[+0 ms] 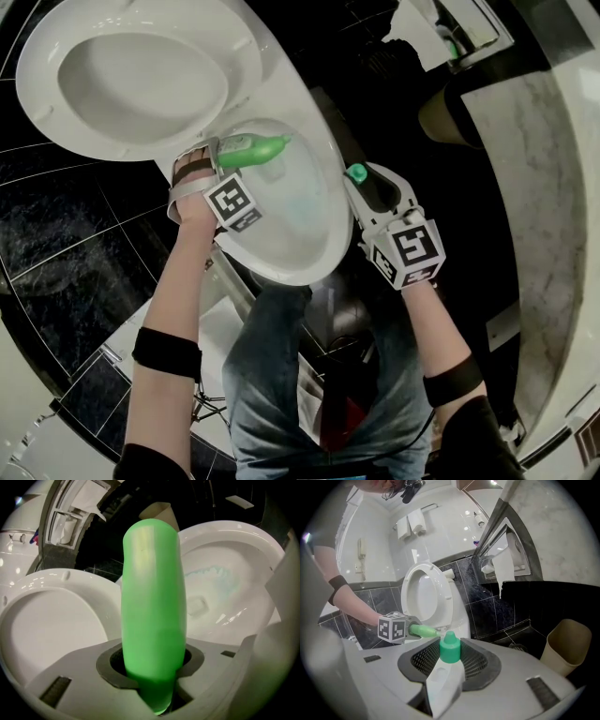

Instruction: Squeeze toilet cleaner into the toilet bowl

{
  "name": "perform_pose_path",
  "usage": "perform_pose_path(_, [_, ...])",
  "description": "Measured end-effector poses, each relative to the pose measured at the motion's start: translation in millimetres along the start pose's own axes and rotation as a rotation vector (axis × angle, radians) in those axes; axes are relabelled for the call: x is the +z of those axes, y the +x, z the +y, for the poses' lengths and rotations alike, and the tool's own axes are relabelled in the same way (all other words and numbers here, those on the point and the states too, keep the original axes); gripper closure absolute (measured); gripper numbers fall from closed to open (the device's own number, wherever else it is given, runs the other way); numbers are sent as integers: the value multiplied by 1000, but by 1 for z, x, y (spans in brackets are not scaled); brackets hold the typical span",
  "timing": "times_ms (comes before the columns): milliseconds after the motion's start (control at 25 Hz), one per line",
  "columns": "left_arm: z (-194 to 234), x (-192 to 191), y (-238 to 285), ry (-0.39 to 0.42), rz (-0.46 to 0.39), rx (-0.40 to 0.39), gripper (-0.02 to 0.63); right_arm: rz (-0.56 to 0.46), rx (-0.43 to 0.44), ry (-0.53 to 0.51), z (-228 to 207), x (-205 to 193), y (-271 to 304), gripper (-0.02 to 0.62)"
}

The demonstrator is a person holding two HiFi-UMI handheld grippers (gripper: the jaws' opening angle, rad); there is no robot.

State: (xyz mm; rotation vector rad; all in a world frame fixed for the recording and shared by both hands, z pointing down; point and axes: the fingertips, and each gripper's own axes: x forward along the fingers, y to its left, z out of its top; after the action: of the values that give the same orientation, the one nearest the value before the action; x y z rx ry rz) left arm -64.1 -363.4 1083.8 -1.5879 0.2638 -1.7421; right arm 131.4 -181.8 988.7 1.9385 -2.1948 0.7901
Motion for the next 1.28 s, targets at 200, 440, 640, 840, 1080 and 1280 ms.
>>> perform_pose_path(200, [1, -20, 7, -37, 48, -15, 422, 1, 7, -7, 2, -2, 3, 445])
perform_pose_path(440, [1, -46, 14, -94, 95, -35, 423, 6, 16, -8, 7, -1, 10, 445])
perform_pose_path(640, [-1, -70, 19, -126, 130, -35, 423, 9, 29, -15, 15, -1, 17, 445])
perform_pose_path(840, [-2, -95, 21, -146, 163, -27, 423, 14, 41, -18, 19, -2, 22, 445])
perform_pose_path(1080, [-6, -124, 21, -168, 199, -23, 423, 21, 55, -26, 24, -3, 26, 445])
perform_pose_path(1280, [-12, -149, 19, -183, 229, -24, 423, 26, 62, -34, 27, -3, 28, 445])
